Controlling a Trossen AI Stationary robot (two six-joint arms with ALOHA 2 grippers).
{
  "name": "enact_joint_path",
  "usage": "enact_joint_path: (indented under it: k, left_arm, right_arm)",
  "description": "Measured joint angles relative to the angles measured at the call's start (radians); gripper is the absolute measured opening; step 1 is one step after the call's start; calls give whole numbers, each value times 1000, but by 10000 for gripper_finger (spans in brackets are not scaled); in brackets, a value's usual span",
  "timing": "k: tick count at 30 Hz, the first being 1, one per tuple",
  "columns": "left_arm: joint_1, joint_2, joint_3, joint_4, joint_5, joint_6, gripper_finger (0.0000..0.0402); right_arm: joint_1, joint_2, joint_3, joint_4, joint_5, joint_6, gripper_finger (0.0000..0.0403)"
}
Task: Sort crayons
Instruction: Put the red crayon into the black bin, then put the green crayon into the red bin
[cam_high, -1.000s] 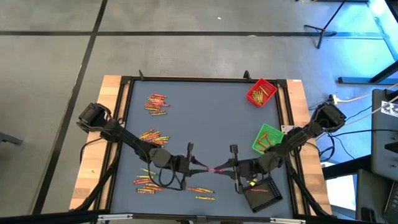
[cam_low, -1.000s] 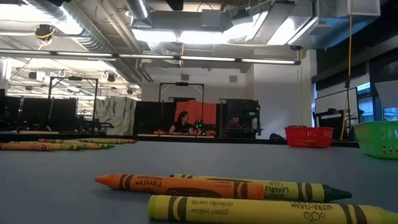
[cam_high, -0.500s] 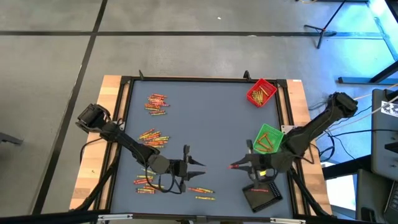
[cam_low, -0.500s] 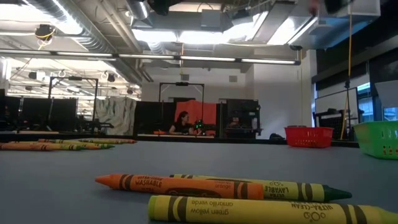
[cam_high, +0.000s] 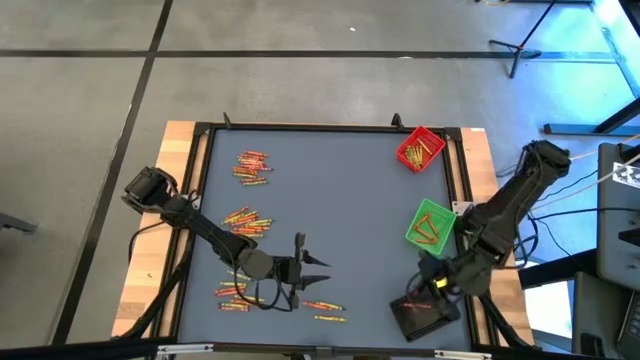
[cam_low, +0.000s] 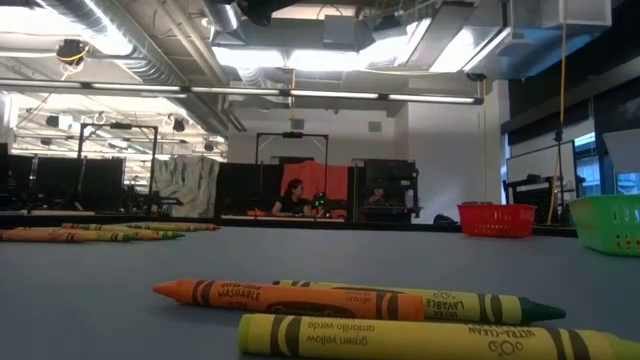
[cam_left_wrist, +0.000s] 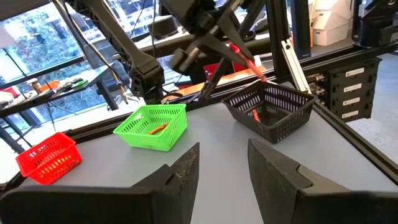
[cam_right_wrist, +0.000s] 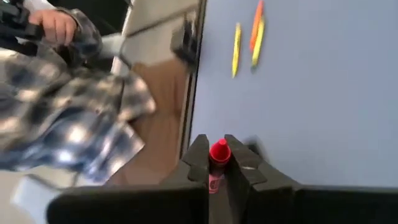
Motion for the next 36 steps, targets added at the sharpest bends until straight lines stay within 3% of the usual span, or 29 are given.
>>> enact_joint_path:
  k: [10, 19, 27, 31, 36]
  left_arm:
    - [14, 0, 0, -3, 1, 0, 120]
    - [40, 0, 0, -51, 10, -6, 120]
    - [39, 0, 0, -52, 10, -8, 120]
    - [39, 0, 0, -52, 10, -8, 120]
    - [40, 0, 0, -51, 10, -8, 120]
  right_arm:
    - [109, 48, 11, -219, -27, 369, 13]
    - [113, 214, 299, -594, -25, 356, 15]
    - [113, 359, 321, -559, -105, 401, 19]
    - [110, 402, 320, -570, -113, 412, 48]
    - [73, 396, 326, -558, -149, 416, 125]
